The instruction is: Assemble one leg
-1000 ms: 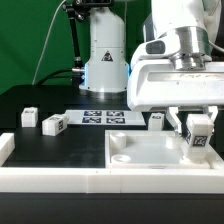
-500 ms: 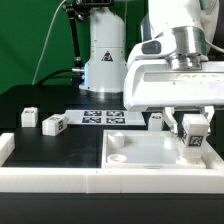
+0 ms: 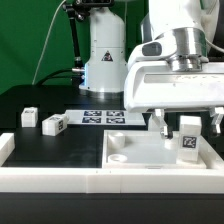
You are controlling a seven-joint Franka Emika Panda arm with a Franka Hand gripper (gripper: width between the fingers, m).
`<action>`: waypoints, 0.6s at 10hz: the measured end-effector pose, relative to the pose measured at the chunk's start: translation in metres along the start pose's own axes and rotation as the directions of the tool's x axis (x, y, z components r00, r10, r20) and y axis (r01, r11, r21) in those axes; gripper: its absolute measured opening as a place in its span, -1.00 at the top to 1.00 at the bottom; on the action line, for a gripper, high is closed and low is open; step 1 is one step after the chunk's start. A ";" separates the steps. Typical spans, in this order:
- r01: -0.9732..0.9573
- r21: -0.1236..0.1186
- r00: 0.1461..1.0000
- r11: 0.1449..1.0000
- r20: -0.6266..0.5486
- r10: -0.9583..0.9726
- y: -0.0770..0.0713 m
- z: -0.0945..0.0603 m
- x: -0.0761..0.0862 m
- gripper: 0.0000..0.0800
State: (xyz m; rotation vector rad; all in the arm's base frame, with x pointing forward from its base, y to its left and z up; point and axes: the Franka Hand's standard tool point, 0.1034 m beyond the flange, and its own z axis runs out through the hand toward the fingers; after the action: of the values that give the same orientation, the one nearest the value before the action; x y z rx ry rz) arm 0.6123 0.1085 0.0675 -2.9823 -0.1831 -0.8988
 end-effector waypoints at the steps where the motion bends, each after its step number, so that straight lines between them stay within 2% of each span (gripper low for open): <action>1: 0.000 0.000 1.000 1.000 0.000 0.000 0.000 0.000 0.000 -0.61; 5: 0.000 0.001 1.000 1.000 0.003 0.000 0.000 0.000 0.000 -0.62; 6: -0.004 0.014 0.999 1.000 0.036 0.004 -0.002 -0.006 0.004 -0.62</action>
Offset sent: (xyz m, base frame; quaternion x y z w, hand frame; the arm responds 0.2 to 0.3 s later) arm 0.0000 0.0000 0.0000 0.0000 0.0000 0.0000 1.0000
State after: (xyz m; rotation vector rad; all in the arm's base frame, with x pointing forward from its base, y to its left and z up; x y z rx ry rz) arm 0.6119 0.1102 0.0742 -2.9865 -0.1836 -0.8401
